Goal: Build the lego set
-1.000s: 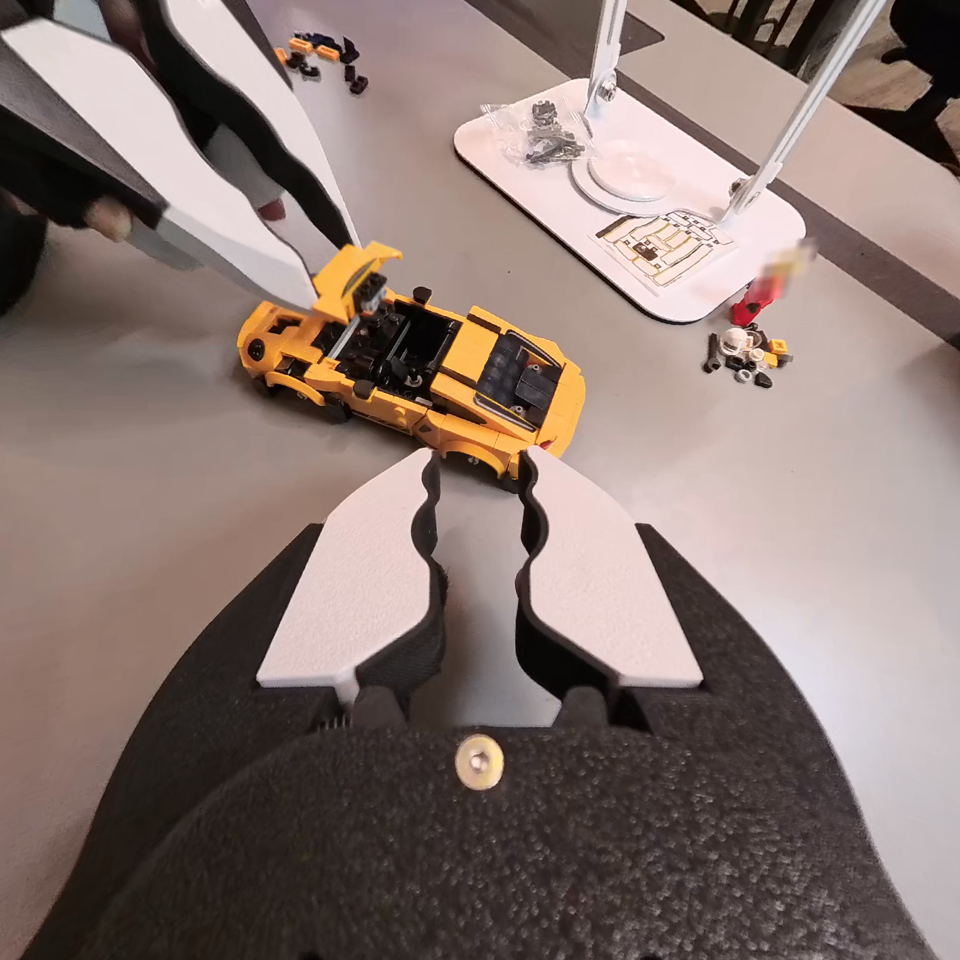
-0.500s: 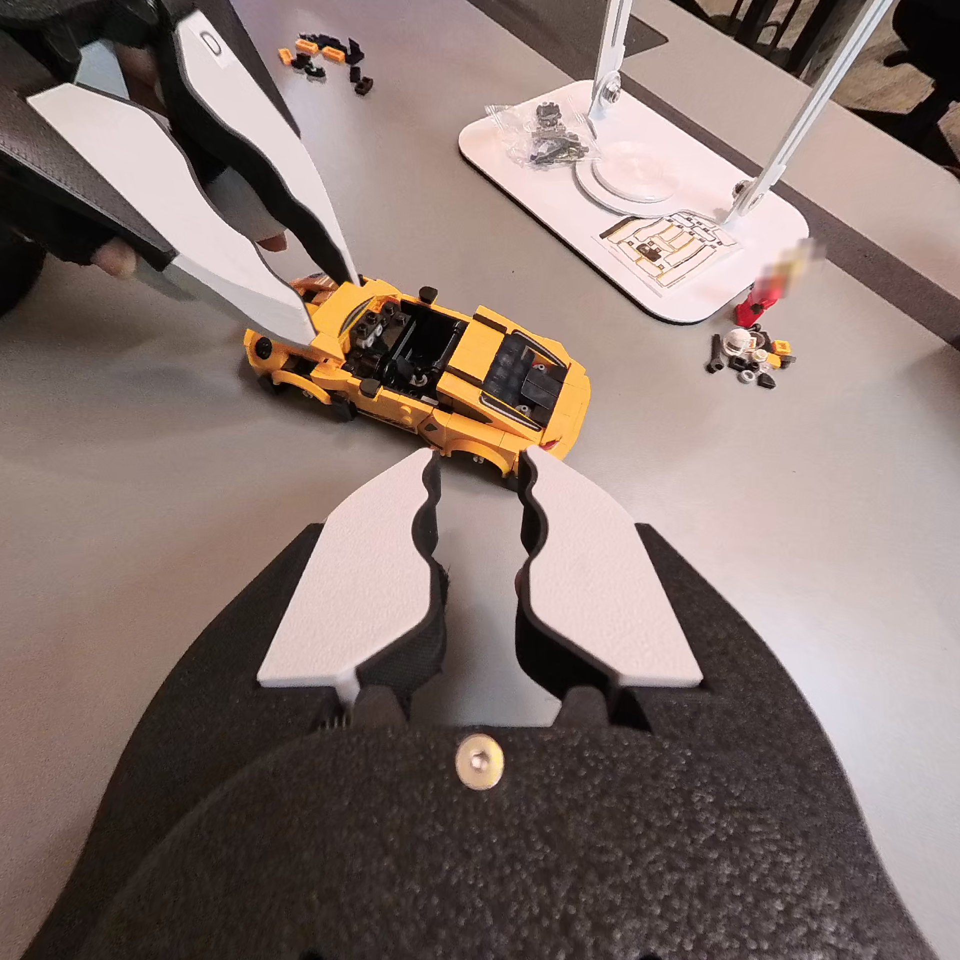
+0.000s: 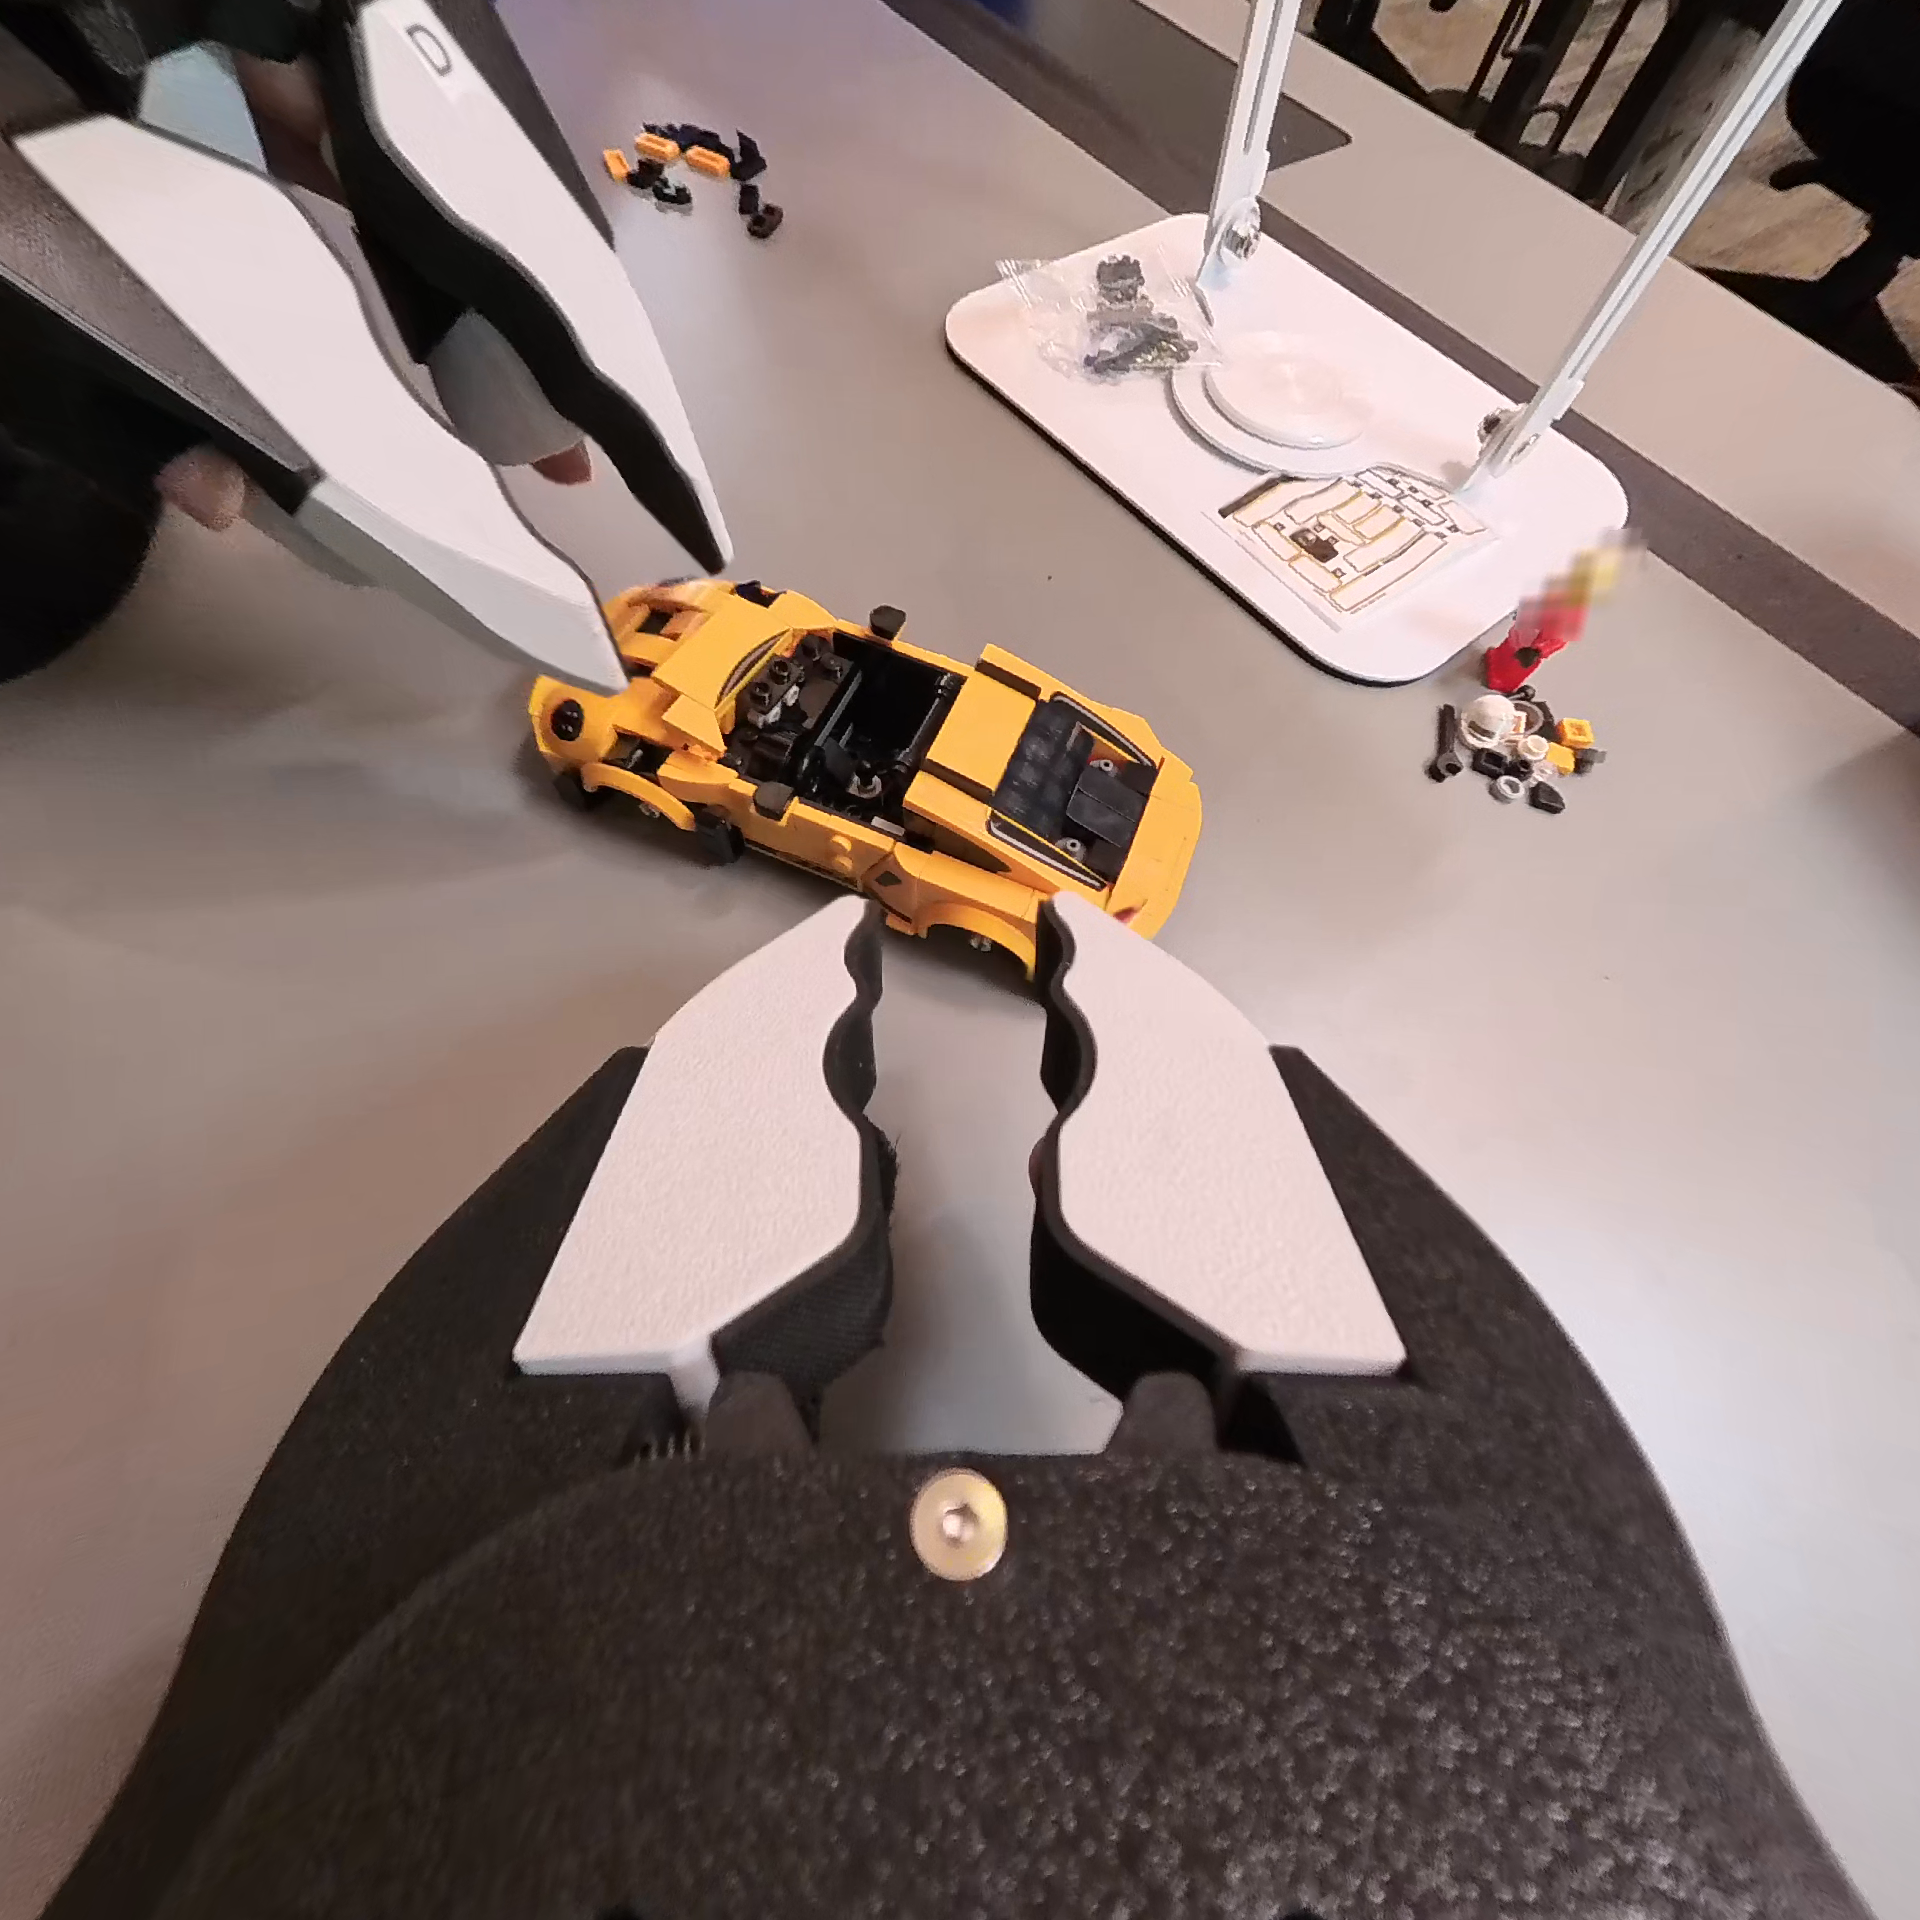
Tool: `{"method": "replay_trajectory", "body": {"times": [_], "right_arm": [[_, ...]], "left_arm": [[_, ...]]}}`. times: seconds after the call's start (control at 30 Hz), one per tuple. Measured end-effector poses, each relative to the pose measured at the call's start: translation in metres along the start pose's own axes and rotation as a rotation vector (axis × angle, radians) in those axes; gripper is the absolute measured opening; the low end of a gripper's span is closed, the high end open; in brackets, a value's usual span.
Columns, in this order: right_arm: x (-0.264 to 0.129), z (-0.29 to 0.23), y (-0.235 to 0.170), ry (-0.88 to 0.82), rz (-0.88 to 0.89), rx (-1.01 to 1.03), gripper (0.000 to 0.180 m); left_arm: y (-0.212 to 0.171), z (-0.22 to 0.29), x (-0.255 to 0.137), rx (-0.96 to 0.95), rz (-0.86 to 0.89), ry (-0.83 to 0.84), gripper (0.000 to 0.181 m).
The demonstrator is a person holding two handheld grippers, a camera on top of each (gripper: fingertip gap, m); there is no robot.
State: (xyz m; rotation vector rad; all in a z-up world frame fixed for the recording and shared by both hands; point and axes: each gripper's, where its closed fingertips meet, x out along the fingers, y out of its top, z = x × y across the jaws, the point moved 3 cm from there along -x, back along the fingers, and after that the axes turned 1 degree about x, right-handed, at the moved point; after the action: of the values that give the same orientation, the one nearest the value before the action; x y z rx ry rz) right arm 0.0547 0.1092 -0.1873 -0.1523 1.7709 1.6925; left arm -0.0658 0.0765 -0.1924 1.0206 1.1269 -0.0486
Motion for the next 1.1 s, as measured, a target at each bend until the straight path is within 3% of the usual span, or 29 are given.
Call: {"method": "replay_trajectory", "body": {"times": [0.23, 0.5, 0.6, 1.1], "right_arm": [[0.002, -0.014, 0.004, 0.051, 0.020, -0.025, 0.028], [0.003, -0.029, 0.006, 0.113, 0.011, -0.032, 0.019], [0.002, -0.028, 0.006, 0.102, 0.014, -0.028, 0.016], [-0.007, 0.001, 0.014, -0.022, 0.088, 0.072, 0.017]], "left_arm": [[-0.002, 0.000, 0.003, 0.005, 0.016, -0.077, 0.046], [-0.003, -0.002, 0.010, 0.014, -0.002, -0.065, 0.039], [-0.003, -0.004, 0.011, 0.008, -0.002, -0.047, 0.033], [-0.005, -0.003, 0.011, -0.061, -0.039, 0.036, 0.033]]}}
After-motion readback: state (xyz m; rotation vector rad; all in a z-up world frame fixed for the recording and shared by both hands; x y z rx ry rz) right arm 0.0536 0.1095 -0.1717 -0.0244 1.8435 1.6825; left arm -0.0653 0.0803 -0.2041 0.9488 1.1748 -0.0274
